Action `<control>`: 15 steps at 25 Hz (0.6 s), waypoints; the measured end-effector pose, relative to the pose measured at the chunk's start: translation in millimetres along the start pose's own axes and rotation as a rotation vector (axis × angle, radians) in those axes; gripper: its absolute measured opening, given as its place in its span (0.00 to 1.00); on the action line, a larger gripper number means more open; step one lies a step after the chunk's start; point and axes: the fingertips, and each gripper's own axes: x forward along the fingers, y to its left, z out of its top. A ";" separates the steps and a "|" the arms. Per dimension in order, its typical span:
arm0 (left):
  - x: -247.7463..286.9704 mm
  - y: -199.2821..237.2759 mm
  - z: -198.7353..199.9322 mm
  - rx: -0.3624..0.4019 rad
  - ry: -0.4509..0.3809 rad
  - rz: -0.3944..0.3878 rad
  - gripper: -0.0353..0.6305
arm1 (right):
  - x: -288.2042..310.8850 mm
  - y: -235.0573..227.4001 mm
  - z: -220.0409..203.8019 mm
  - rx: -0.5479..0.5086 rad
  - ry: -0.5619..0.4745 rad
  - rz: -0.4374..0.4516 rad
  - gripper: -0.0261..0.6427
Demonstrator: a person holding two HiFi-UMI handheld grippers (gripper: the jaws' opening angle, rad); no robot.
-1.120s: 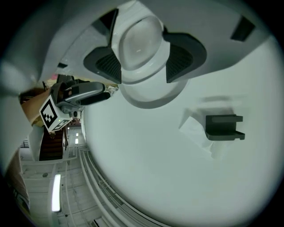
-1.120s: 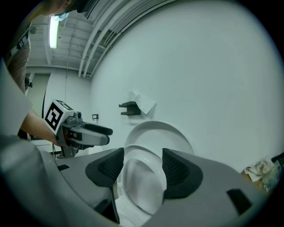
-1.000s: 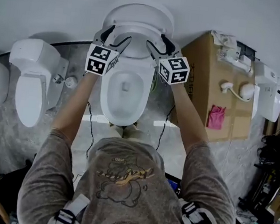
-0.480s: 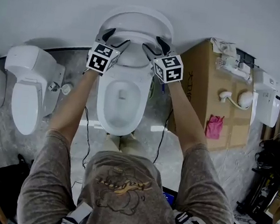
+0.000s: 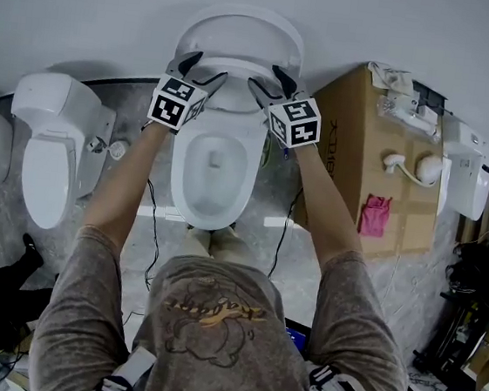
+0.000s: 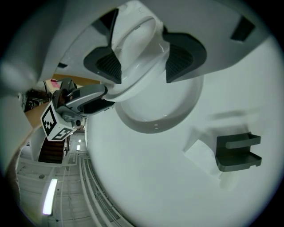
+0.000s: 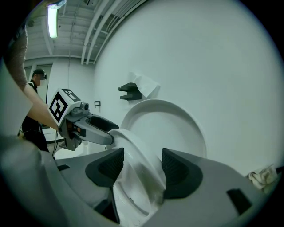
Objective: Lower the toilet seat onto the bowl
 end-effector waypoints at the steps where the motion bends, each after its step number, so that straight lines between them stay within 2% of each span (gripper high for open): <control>1: -5.3 -3.7 -1.8 -0.006 -0.002 -0.004 0.52 | -4.5 5.1 -1.3 0.003 -0.001 0.001 0.44; 10: -54.8 -36.9 -21.2 -0.067 -0.003 -0.037 0.51 | -44.8 51.7 -15.6 0.048 0.036 -0.012 0.44; 15: -84.1 -61.8 -41.1 -0.070 0.009 -0.062 0.49 | -70.4 81.9 -31.5 0.075 0.062 -0.028 0.44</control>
